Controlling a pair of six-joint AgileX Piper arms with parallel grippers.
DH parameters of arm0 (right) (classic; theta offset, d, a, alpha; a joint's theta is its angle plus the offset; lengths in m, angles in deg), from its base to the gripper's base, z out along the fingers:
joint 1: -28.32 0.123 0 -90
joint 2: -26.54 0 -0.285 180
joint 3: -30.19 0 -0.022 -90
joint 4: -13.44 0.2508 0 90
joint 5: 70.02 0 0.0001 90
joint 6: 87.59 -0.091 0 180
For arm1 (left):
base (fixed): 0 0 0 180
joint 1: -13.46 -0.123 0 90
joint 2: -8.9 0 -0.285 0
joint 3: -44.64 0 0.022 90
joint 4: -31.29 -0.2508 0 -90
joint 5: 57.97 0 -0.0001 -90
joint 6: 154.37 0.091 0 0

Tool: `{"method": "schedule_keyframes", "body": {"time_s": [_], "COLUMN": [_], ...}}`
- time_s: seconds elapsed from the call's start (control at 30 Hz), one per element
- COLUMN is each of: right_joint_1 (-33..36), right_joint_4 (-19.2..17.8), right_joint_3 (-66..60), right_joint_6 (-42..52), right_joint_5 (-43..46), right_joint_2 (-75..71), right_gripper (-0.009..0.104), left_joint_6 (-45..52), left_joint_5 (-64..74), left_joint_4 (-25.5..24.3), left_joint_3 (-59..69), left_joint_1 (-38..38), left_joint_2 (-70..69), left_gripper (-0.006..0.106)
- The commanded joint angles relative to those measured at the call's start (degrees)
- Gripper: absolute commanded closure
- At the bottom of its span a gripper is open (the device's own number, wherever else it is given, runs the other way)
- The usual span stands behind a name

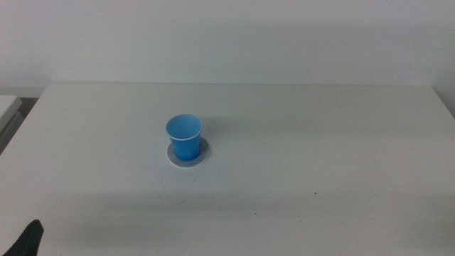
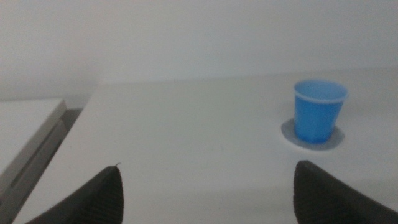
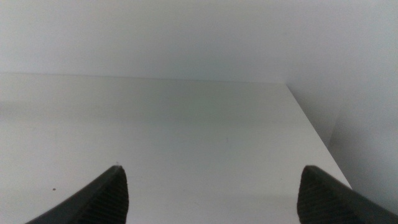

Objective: Place an empty cup on a cup mat.

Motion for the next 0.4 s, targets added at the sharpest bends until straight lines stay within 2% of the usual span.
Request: {"method": "schedule_keyframes", "body": {"time_s": [0.0,0.37], "right_joint_1": [0.1,0.1], "right_joint_4": [-0.4,-0.4], "right_joint_3": [-0.2,-0.2], "right_joint_6": [0.2,0.2], "right_joint_5": [0.3,0.3], "right_joint_2": [-0.3,-0.3], "right_gripper": [0.002,0.002], "left_joint_6": [0.0,0.0], "left_joint_5": [-3.0,-3.5], "left_joint_4": [0.3,0.4], "left_joint_3": [0.8,0.8], "left_joint_1": [-0.3,-0.3], "left_joint_2": [-0.2,-0.2], "left_gripper": [0.007,0.007]}}
